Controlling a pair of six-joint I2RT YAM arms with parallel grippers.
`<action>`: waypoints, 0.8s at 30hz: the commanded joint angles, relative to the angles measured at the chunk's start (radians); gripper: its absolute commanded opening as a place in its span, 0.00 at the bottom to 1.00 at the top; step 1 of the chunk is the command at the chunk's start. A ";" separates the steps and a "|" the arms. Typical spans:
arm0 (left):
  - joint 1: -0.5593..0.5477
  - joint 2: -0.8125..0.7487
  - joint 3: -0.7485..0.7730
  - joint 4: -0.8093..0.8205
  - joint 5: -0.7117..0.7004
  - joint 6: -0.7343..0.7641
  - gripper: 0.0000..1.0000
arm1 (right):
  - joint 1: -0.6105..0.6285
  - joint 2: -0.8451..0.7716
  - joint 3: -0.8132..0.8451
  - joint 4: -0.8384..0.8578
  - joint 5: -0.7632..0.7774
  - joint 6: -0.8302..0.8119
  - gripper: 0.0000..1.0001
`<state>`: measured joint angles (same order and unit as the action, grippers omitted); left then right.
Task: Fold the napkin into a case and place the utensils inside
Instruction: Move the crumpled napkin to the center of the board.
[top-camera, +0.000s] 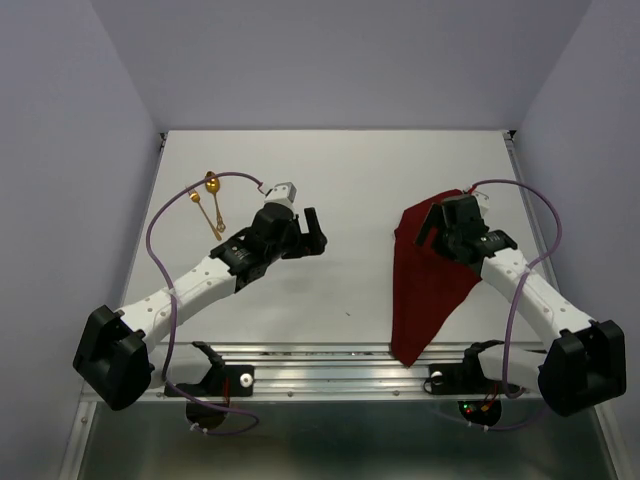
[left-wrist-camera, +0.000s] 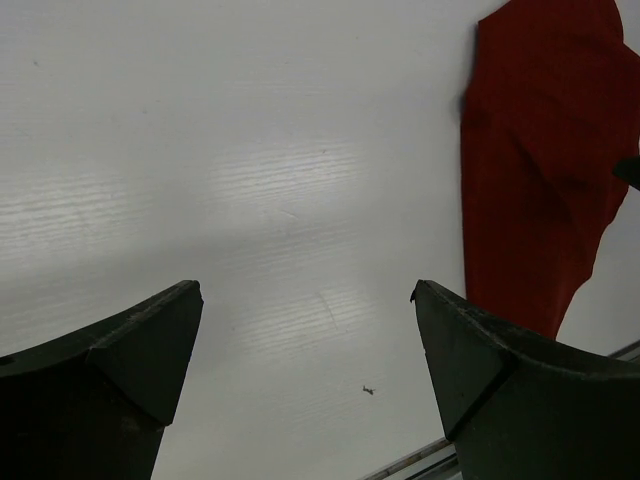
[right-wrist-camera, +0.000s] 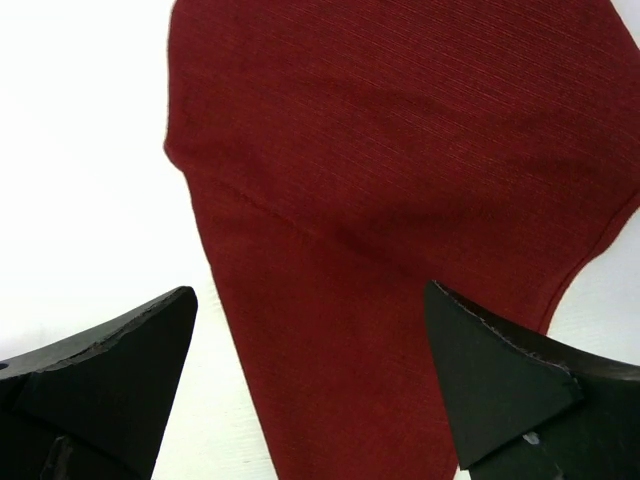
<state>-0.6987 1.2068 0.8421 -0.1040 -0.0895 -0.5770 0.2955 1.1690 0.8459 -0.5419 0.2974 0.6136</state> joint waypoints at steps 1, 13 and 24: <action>-0.004 -0.016 0.045 -0.011 -0.049 0.000 0.99 | 0.002 -0.014 -0.010 0.013 0.065 -0.003 1.00; -0.002 -0.015 0.071 -0.091 -0.098 -0.033 0.99 | 0.002 0.058 0.019 -0.266 0.030 0.225 1.00; -0.004 0.020 0.049 -0.051 -0.027 -0.058 0.99 | 0.002 -0.190 -0.149 -0.349 -0.201 0.291 1.00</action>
<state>-0.6991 1.2137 0.8745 -0.1852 -0.1440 -0.6197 0.2955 1.0428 0.7761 -0.8394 0.1829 0.8455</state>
